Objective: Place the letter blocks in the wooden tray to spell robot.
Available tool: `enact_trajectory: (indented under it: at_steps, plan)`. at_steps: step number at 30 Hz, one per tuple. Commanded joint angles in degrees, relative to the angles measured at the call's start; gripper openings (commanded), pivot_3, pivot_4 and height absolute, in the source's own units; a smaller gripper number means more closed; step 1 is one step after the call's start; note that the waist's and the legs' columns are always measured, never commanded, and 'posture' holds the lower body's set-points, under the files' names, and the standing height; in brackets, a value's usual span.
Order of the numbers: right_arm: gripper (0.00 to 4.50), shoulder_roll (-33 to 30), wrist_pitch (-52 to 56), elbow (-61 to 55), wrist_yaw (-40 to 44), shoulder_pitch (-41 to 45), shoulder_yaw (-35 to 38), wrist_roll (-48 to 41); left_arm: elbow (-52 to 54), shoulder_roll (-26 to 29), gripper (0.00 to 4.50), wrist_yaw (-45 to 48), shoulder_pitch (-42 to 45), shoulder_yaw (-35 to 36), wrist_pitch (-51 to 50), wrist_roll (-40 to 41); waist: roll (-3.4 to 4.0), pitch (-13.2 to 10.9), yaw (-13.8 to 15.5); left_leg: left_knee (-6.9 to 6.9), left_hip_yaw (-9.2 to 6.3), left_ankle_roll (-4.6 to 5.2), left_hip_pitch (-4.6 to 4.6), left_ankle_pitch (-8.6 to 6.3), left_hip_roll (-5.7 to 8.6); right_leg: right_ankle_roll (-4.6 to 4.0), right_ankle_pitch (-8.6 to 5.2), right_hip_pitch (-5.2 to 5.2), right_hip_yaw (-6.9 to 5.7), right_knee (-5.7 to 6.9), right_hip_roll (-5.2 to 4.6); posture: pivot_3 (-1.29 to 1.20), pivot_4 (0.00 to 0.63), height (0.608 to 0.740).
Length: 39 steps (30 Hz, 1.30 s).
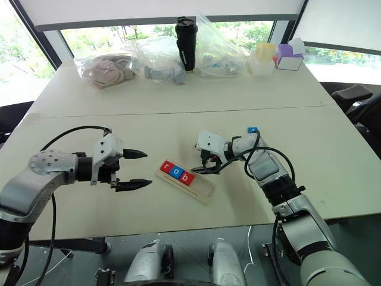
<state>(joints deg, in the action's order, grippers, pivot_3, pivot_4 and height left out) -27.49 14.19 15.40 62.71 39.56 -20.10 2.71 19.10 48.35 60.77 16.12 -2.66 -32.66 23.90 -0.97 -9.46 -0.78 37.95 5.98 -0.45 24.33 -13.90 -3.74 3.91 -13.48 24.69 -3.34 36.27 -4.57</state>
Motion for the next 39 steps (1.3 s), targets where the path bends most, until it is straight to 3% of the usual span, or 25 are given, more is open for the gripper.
enact_trajectory:
  at_steps: [1,6,16,22,29,39]
  plan:
    - [4.44,-0.9,-1.9,-0.3,-2.4,2.4,2.2,0.7,0.5,-0.1,4.50,-0.1,0.8,0.2,1.2,-0.3,0.00,0.0,0.0,0.00,0.00,0.00,0.00,0.00,0.00,-0.02,-0.01,0.00,0.00,0.00,0.00,0.00,0.150,0.740]
    - [4.44,-4.2,0.9,-3.1,-6.7,2.6,9.5,-2.0,1.8,-0.2,4.50,0.2,-0.2,0.1,0.8,0.5,0.01,0.0,0.2,0.00,0.00,0.00,0.02,0.00,0.01,-0.03,-0.02,0.01,0.00,0.00,-0.02,0.00,0.150,0.740]
    - [4.44,-12.2,25.9,-22.2,-15.0,-9.4,28.8,-11.8,2.8,-0.4,4.50,1.6,0.0,-0.5,0.1,2.4,0.01,0.0,0.2,-0.02,-0.02,0.00,0.04,0.00,0.01,-0.09,-0.05,0.01,-0.01,-0.02,-0.04,0.00,0.150,0.740]
    - [4.44,-8.6,40.9,-27.6,-25.1,-15.3,36.5,-15.6,1.5,-1.9,4.50,1.1,3.1,2.5,-3.3,7.1,0.00,0.0,0.0,-0.01,-0.04,0.00,0.00,0.00,-0.02,-0.12,-0.04,0.02,0.00,0.00,-0.01,0.00,0.150,0.740]
    - [4.44,-3.9,47.5,-26.5,-33.3,-13.5,36.7,-16.7,0.6,-0.2,4.50,1.8,3.2,2.2,-2.3,5.7,0.08,0.0,0.0,-0.01,-0.02,0.00,0.04,0.00,0.00,-0.11,-0.03,0.08,0.02,0.01,-0.01,0.00,0.150,0.740]
    - [4.44,1.3,49.0,-23.0,-40.7,-14.0,31.5,-15.8,2.6,0.0,4.50,0.4,0.7,2.4,-2.0,4.8,0.08,0.0,0.1,-0.01,-0.02,0.01,0.12,0.00,0.01,-0.11,-0.04,0.12,0.02,0.00,-0.02,0.00,0.150,0.740]
